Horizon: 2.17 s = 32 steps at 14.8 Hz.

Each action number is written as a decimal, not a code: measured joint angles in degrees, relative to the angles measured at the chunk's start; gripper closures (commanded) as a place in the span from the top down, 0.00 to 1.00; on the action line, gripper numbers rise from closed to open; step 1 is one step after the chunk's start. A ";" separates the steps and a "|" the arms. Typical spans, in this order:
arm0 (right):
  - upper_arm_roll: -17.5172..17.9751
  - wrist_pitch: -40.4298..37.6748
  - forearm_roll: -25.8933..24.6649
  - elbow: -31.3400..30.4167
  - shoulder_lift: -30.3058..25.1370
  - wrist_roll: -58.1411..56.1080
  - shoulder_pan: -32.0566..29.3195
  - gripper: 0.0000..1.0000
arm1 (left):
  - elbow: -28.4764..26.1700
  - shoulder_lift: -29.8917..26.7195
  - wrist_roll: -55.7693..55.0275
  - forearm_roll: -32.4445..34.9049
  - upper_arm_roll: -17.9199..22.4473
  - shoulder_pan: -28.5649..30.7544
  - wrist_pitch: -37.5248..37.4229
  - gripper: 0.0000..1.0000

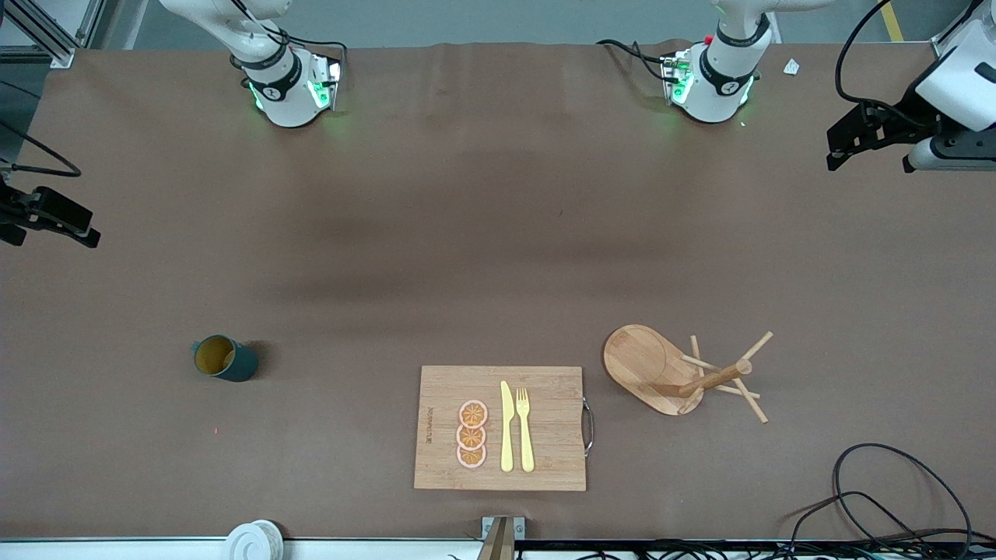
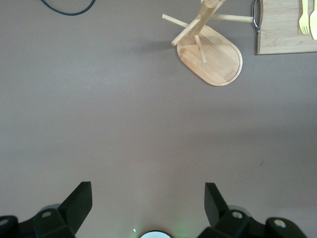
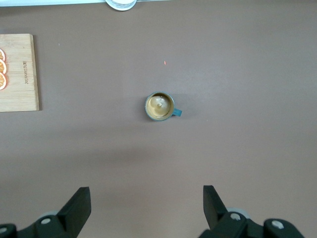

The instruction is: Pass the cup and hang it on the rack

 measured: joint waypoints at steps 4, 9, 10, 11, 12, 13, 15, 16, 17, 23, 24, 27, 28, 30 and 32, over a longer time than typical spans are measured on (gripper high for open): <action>-0.02 0.00 0.00 0.00 0.00 0.00 0.00 1.00 | 0.00 0.00 0.00 0.00 0.13 0.02 0.00 1.00; -0.05 0.00 0.00 0.00 0.00 0.00 0.00 1.00 | 0.60 0.41 -0.10 0.00 0.25 0.08 0.04 1.00; -0.07 0.00 0.00 0.00 0.00 0.00 0.00 1.00 | 1.15 0.91 -0.10 0.00 0.25 0.08 0.04 1.00; -0.12 0.00 0.00 0.01 0.00 0.00 0.00 1.00 | 1.60 1.54 -0.11 0.00 0.25 0.08 0.04 1.00; -0.20 0.00 0.00 0.01 0.00 0.00 -0.01 1.00 | 1.92 2.15 -0.12 0.00 0.24 0.06 0.06 1.00; -0.27 0.00 0.00 0.00 0.01 0.00 -0.02 1.00 | 2.19 2.74 -0.12 0.00 0.22 -0.01 0.11 1.00; -0.08 0.54 0.13 -0.58 0.82 -0.13 0.01 1.00 | 2.56 3.50 -0.15 0.00 0.04 -0.21 0.12 1.00; 0.23 0.89 0.15 -1.49 2.40 -0.20 0.26 1.00 | 2.70 3.66 -0.17 0.00 -0.07 -0.23 0.12 1.00; 0.38 1.70 0.23 -2.65 5.12 -0.14 0.87 1.00 | 2.82 3.72 -0.19 0.00 -0.14 -0.23 0.11 1.00; 0.17 14.13 0.58 -4.28 20.37 -0.09 1.14 1.00 | 3.11 3.72 -0.20 0.00 -0.12 -0.03 0.11 1.00; 0.14 15.50 0.68 -4.45 22.86 -0.09 0.70 1.00 | 3.15 3.72 -0.20 0.00 -0.08 0.01 0.11 1.00; 0.09 22.03 0.92 -4.52 29.62 -0.07 0.17 1.00 | 3.48 3.69 -0.20 0.00 0.17 0.08 0.11 1.00; 0.10 24.20 0.95 -4.48 31.06 -0.06 0.17 1.00 | 3.59 3.67 -0.20 0.00 0.20 0.09 0.11 1.00; 0.13 26.07 1.00 -4.46 32.67 -0.06 0.18 0.86 | 3.91 3.64 -0.20 0.00 0.20 0.09 0.11 1.00; 0.22 27.14 1.07 -4.91 33.25 -0.06 0.27 0.60 | 4.37 3.63 -0.18 0.00 0.19 0.08 0.11 1.00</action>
